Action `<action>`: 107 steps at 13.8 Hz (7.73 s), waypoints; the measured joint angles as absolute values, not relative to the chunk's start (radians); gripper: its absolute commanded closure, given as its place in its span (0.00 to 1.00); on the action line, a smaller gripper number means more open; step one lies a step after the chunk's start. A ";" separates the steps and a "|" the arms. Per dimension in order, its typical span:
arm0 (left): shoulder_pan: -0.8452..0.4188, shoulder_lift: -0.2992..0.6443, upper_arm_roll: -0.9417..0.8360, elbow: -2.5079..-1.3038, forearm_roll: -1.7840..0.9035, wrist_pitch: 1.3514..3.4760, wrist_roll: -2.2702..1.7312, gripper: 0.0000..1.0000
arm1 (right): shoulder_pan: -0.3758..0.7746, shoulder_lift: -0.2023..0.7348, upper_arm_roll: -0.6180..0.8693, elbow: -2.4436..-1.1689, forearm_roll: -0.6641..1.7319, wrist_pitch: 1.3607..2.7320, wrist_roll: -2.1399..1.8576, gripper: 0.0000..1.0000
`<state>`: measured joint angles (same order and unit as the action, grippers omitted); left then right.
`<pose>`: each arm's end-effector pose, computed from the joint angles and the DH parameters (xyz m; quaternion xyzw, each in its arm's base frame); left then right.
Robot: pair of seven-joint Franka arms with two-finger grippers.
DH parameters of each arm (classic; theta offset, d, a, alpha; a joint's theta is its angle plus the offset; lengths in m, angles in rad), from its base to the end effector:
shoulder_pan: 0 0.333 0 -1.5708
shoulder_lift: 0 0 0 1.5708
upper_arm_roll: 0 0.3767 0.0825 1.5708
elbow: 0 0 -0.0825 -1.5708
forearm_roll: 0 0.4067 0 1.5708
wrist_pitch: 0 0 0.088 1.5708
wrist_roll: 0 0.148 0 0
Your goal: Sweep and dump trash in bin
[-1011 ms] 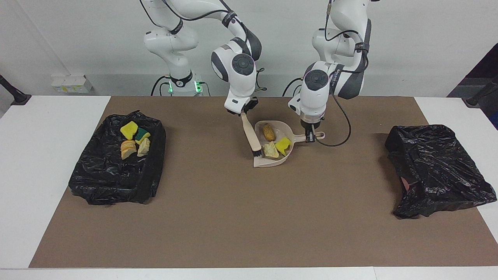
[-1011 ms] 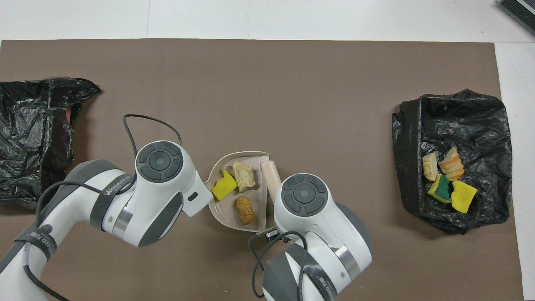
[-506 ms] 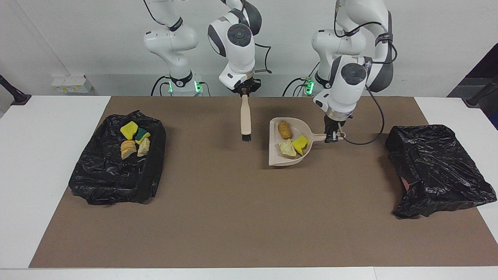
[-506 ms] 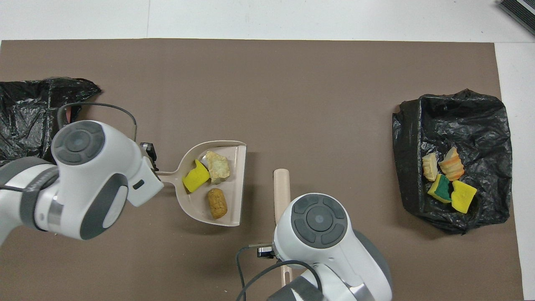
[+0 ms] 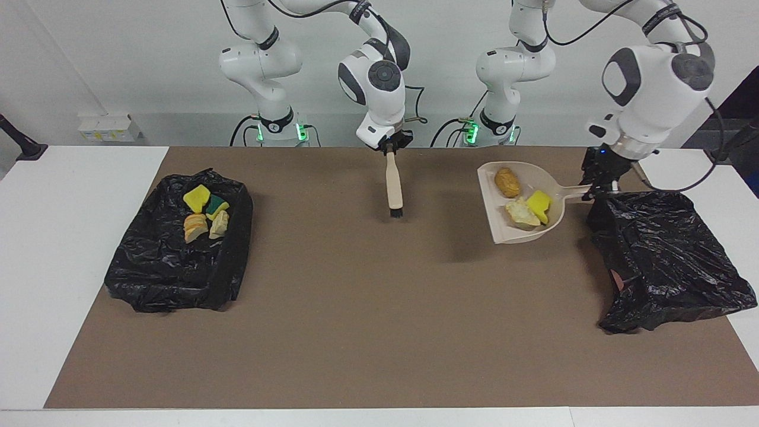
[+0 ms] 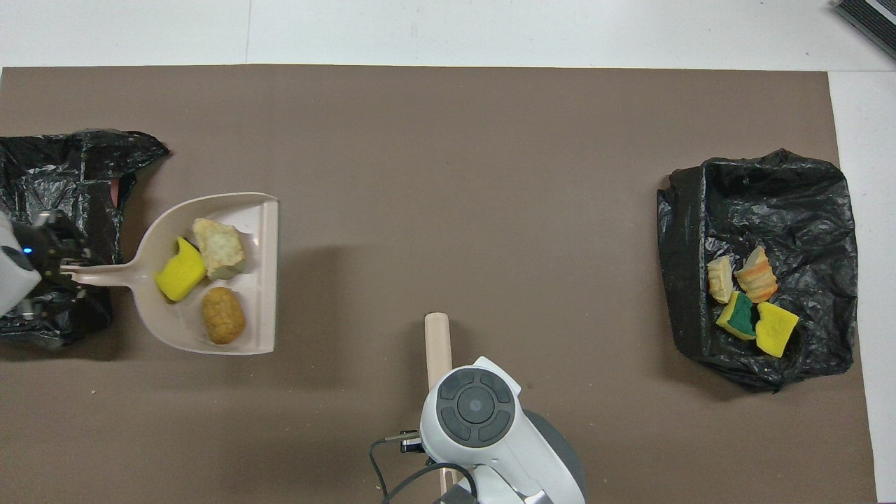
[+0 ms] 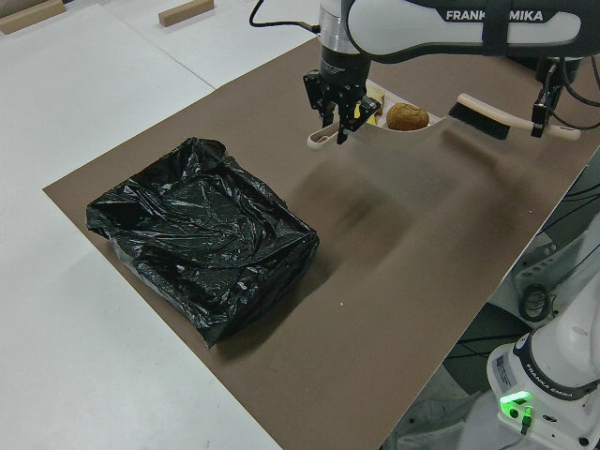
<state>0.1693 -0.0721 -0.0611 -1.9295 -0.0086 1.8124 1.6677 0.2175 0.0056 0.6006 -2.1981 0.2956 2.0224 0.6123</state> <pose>0.5468 0.0576 0.5269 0.7118 -0.7020 -0.0127 0.0187 0.3379 0.4009 0.3777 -0.9875 -0.0258 0.1511 0.0380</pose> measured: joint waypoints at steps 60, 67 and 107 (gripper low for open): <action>-0.473 0.328 -0.115 -1.729 0.051 2.123 -0.531 1.00 | 0.128 -0.085 -0.175 -1.636 -0.016 1.558 -0.062 0.00; -0.573 0.447 -0.114 -1.685 0.010 2.249 -0.749 1.00 | 0.134 -0.085 -0.168 -1.638 -0.024 1.558 -0.077 0.00; -0.082 -0.012 -0.018 -1.412 0.028 1.354 0.079 0.00 | 0.138 -0.093 -0.169 -1.651 -0.025 1.584 -0.113 0.00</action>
